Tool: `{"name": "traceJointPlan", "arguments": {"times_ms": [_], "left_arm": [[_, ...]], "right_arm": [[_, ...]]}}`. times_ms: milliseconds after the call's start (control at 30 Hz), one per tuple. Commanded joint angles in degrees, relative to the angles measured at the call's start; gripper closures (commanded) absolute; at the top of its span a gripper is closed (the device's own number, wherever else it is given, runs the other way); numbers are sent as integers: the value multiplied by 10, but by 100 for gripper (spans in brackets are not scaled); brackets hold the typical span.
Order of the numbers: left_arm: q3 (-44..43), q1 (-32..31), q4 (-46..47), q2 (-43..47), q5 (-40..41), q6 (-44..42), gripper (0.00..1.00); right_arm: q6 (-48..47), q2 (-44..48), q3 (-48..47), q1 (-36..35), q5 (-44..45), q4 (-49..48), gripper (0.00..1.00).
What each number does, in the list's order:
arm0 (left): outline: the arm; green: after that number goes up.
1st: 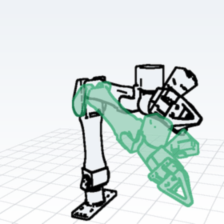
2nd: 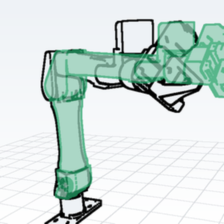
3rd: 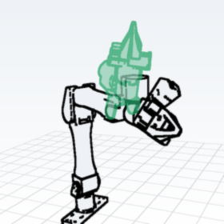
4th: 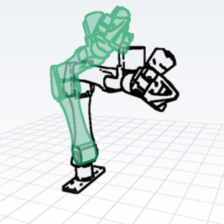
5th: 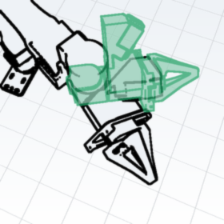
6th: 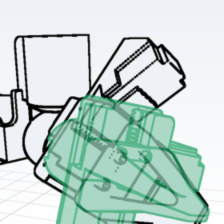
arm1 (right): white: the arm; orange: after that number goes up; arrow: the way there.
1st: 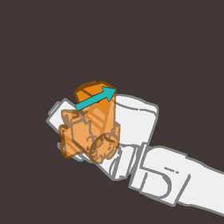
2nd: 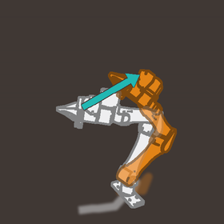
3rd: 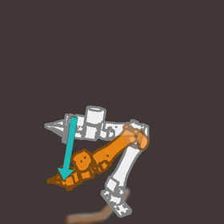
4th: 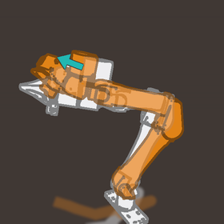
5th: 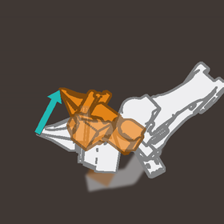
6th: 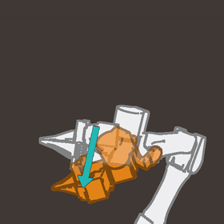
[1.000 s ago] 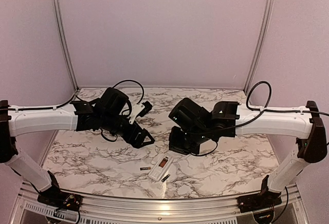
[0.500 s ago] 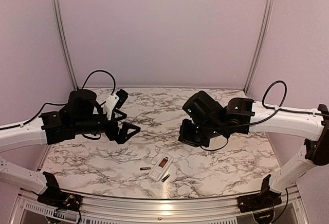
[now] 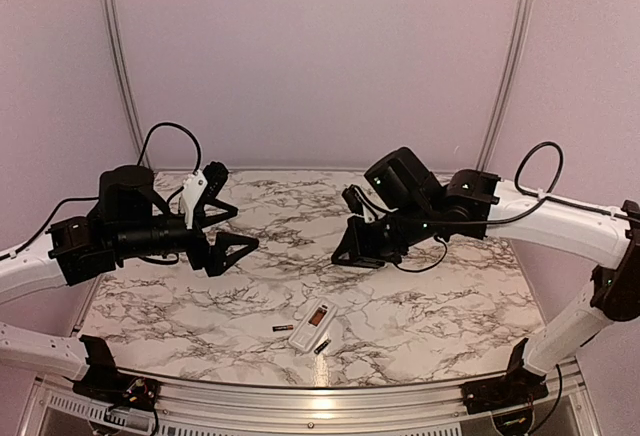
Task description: Unload the batteries from the remote control
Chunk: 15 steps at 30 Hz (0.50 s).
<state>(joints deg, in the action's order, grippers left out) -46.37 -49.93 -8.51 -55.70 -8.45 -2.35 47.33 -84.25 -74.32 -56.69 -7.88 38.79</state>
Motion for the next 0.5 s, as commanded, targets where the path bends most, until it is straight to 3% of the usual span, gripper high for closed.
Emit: {"name": "traceJointPlan", "arguments": {"times_ms": [0,167,467], "left_arm": [[-45,-3,-34,-18,-54,-31,9],[-79,-3,-60,-71,-111,-101,13],[-122,-3,-71,-151,-185,-189,16]], "right_arm": [[-93,-29,-53,5,-94,3,100],[-149,-64,-80,7,-128,-6,100],[-133,-102,-78,11,-169,-90,100]]}}
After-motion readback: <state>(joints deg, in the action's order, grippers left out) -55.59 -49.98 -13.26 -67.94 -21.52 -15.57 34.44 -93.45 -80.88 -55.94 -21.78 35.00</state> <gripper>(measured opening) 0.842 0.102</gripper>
